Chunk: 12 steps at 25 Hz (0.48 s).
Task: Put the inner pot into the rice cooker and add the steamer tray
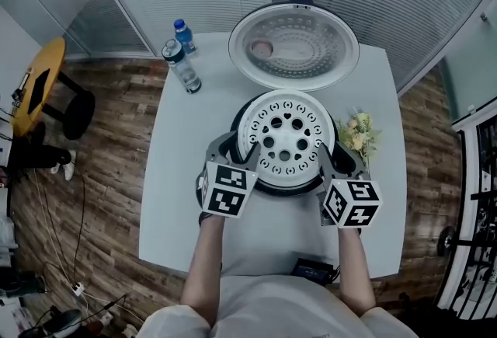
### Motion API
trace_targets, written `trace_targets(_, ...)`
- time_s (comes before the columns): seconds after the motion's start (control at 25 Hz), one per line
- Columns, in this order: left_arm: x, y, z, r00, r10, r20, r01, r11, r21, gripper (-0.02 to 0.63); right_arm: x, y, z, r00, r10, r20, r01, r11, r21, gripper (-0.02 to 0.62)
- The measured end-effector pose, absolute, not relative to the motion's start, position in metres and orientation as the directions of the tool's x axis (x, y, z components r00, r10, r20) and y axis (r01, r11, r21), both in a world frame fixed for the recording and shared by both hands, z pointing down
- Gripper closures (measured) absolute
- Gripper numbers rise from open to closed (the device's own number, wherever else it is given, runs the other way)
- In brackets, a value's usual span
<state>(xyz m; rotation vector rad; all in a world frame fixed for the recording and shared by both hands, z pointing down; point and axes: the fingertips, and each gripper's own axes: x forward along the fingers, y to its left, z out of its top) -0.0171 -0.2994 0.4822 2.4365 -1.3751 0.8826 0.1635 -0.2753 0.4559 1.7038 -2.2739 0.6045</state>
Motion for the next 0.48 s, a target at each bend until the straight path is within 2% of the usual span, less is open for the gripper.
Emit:
trace_targets(0.32, -0.0168, -0.2997, 0.4833, 0.344, -0.722, 0.6, -0.822, -0.54, -0.179, 0.402, 0.1632, -0.2762, 0.4573, -0.26, -0.851, 0.457, -0.965, 0.251, -0.082, 0.476)
trace_targets(0.48, -0.0157, -0.2991, 0.4863, 0.297, -0.732, 0.613, -0.78, -0.556, -0.286, 0.397, 0.1597, -0.2765, 0.4574, -0.238, -0.849, 0.471, -0.965, 0.262, -0.016, 0.463)
